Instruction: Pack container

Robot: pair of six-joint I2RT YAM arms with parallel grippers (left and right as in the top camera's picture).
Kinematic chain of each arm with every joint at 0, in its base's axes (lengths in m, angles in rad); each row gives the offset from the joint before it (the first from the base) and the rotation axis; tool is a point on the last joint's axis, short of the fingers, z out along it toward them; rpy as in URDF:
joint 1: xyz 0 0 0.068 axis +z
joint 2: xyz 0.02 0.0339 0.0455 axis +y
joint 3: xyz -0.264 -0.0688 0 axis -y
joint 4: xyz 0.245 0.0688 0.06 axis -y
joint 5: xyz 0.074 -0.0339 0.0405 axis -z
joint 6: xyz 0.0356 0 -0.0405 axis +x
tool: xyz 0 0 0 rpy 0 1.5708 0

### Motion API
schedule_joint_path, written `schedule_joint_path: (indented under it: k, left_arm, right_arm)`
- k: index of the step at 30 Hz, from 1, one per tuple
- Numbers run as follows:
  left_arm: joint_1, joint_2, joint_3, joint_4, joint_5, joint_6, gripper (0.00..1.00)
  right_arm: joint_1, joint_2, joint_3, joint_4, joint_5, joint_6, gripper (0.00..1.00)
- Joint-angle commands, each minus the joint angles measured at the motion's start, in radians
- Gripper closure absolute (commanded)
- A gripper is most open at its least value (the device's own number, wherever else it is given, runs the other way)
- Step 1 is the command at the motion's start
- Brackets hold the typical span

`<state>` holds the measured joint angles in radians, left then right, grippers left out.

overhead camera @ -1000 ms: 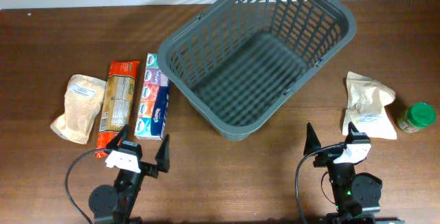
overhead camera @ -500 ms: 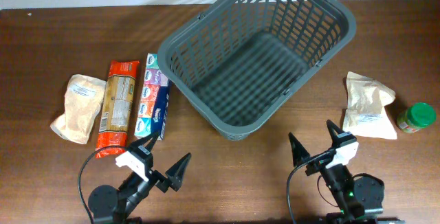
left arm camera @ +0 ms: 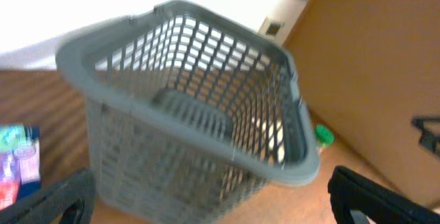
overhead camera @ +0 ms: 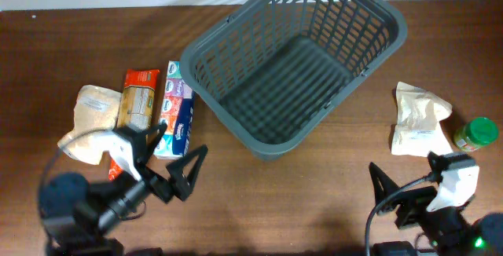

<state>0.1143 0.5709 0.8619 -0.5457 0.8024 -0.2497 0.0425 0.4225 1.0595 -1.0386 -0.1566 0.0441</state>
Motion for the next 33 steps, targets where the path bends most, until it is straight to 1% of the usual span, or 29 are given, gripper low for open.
schedule_joint_path:
  k: [1, 2, 4, 5, 7, 10, 13, 15, 21, 22, 23, 24, 25, 26, 27, 28, 29, 30, 32, 33]
  left_arm:
    - [0.000, 0.146, 0.215, -0.137, 0.031, 0.087, 0.01]
    - [0.000, 0.199, 0.294, -0.214, 0.029, 0.149, 0.01]
    - [0.000, 0.259, 0.387, -0.305, 0.013, 0.203, 0.01]
    - [0.000, 0.326, 0.491, -0.414, -0.021, 0.251, 0.01]
    - [0.000, 0.409, 0.623, -0.557, -0.076, 0.310, 0.01]
    - [0.000, 0.531, 0.814, -0.772, -0.161, 0.358, 0.01]
    - [0.000, 0.646, 0.979, -0.930, -0.251, 0.360, 0.01]
    - [0.000, 0.679, 1.016, -0.956, -0.258, 0.360, 0.01]
    - [0.000, 0.700, 1.017, -0.951, -0.263, 0.358, 0.01]
    - [0.000, 0.703, 1.017, -0.944, -0.292, 0.360, 0.01]
    - [0.000, 0.707, 1.017, -0.945, -0.348, 0.360, 0.00]
    - [0.000, 0.714, 1.017, -0.956, -0.437, 0.352, 0.01]
    - [0.000, 0.722, 1.017, -0.974, -0.504, 0.348, 0.43]
    - [0.000, 0.727, 1.017, -0.989, -0.539, 0.339, 0.93]
    - [-0.001, 0.732, 1.017, -1.001, -0.558, 0.325, 0.98]
    - [-0.006, 0.736, 1.017, -1.013, -0.567, 0.320, 0.98]
    - [-0.016, 0.739, 1.017, -1.020, -0.567, 0.320, 0.98]
    - [-0.030, 0.739, 1.017, -1.023, -0.567, 0.318, 0.98]
    - [-0.087, 0.736, 1.017, -1.023, -0.568, 0.319, 0.98]
    - [-0.137, 0.732, 1.017, -1.023, -0.568, 0.319, 0.98]
  right_arm:
    - [-0.004, 0.200, 0.229, -0.165, 0.034, -0.013, 0.01]
    - [-0.004, 0.253, 0.289, -0.220, 0.034, -0.013, 0.01]
    - [-0.004, 0.334, 0.381, -0.303, 0.034, -0.013, 0.01]
    - [-0.004, 0.407, 0.463, -0.374, 0.034, -0.013, 0.01]
    - [-0.004, 0.502, 0.575, -0.463, 0.034, -0.013, 0.01]
    - [-0.004, 0.628, 0.732, -0.562, 0.034, -0.010, 0.01]
    - [-0.004, 0.719, 0.855, -0.612, 0.029, -0.010, 0.01]
    - [-0.004, 0.746, 0.883, -0.612, 0.010, -0.010, 0.01]
    - [-0.004, 0.791, 0.883, -0.609, 0.009, -0.010, 0.01]
    - [-0.004, 0.799, 0.883, -0.608, 0.008, -0.010, 0.01]
    - [-0.004, 0.811, 0.883, -0.608, 0.008, -0.010, 0.08]
    - [-0.004, 0.824, 0.883, -0.607, 0.008, -0.005, 0.26]
    - [-0.004, 0.834, 0.883, -0.606, 0.013, 0.020, 0.44]
    - [-0.004, 0.846, 0.883, -0.602, 0.015, 0.051, 0.61]
    - [-0.004, 0.855, 0.883, -0.597, 0.016, 0.074, 0.69]
    - [-0.004, 0.867, 0.883, -0.588, 0.016, 0.093, 0.76]
    - [-0.004, 0.880, 0.883, -0.576, 0.015, 0.104, 0.87]
    - [-0.004, 0.890, 0.883, -0.562, 0.015, 0.111, 0.95]
    - [-0.004, 0.912, 0.883, -0.523, 0.014, 0.123, 0.96]
    - [-0.004, 0.925, 0.883, -0.489, 0.011, 0.131, 0.96]
